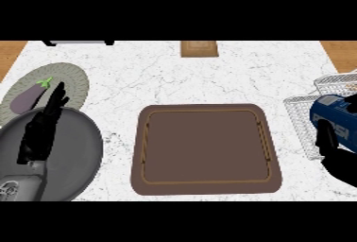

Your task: Pick the can from the tray and place it in the tiered basket

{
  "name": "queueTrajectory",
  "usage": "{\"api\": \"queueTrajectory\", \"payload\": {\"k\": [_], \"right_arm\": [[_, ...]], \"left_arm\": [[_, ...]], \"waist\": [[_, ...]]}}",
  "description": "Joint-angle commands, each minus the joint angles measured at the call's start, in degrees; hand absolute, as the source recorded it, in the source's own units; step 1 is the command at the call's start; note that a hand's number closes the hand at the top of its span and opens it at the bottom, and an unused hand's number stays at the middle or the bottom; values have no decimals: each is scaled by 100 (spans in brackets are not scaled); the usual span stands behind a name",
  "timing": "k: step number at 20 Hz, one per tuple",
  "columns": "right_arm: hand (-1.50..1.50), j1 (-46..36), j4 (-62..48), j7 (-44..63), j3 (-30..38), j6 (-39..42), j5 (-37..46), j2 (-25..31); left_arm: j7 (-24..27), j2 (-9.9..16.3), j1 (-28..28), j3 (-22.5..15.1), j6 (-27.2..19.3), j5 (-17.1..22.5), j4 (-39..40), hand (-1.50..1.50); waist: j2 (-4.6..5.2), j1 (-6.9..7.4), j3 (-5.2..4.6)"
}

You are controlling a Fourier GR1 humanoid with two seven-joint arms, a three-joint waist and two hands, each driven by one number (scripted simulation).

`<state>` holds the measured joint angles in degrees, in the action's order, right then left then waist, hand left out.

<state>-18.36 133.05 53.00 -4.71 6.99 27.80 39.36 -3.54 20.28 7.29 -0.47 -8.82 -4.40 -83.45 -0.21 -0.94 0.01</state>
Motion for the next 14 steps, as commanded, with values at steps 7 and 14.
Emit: {"api": "queueTrajectory", "payload": {"k": [7, 14], "right_arm": [[150, 150, -1313, -1801, 1365, 659, -67, 807], [150, 160, -2827, -2954, 1269, 154, 1139, 1045]], "left_arm": [[-139, -64, 150, 27, 199, -69, -76, 0], [-27, -346, 482, -34, 19, -295, 333, 0]], "waist": [[26, 103, 0], [43, 111, 1]]}}
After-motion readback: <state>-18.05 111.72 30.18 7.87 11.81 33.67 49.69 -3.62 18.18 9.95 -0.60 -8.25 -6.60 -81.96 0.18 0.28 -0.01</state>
